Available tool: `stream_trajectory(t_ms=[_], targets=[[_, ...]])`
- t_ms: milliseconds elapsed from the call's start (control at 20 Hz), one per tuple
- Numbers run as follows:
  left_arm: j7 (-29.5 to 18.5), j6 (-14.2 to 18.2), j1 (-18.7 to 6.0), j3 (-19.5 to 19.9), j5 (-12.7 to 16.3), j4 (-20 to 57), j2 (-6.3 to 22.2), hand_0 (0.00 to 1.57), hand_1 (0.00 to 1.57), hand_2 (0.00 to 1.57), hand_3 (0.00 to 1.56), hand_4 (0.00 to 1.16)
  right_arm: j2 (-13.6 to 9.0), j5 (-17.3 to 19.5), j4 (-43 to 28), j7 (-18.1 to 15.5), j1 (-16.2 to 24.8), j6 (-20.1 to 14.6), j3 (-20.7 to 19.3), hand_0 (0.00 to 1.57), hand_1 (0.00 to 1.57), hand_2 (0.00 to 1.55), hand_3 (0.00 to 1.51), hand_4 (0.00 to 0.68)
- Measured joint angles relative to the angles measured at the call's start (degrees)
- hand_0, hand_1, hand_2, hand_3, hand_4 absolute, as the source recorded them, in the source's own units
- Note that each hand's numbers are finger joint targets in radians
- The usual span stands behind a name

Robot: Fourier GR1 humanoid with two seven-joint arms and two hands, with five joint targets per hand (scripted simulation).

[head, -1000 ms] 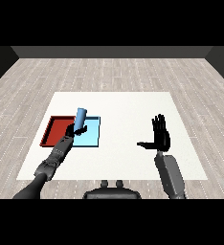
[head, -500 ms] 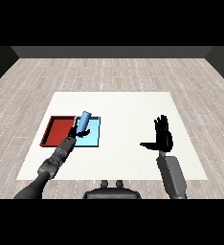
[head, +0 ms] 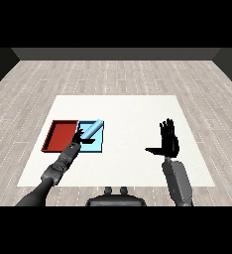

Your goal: Pick the blue can and put it in the blue box

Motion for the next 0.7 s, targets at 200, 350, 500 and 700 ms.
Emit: stream_trajectory(t_ms=[200,350,500,700], targets=[[-7.56,7.91,2.99,3.76,3.22,-4.12,-0.75,0.00,0.00,0.00,0.00,0.00,0.64,-0.35,-0.47,-0.09,-0.23,0.28,0.14,0.00,0.00,0.00,0.00,0.000],[-14.94,10.59,3.72,6.30,5.31,-9.49,0.19,0.00,0.00,0.00,0.00,0.00,0.56,-0.66,-0.92,-0.31,0.42,0.97,0.05,0.00,0.00,0.00,0.00,0.000],[-23.04,8.01,5.46,7.72,7.01,-16.06,0.07,0.00,0.00,0.00,0.00,0.00,0.57,-0.88,-1.31,0.31,0.37,1.07,0.18,0.00,0.00,0.00,0.00,0.000],[-32.60,2.28,9.99,7.85,8.77,-25.84,-1.02,0.00,0.00,0.00,0.00,0.00,0.27,0.61,-1.38,0.43,1.25,0.58,0.79,0.00,0.00,0.00,0.00,0.000]])
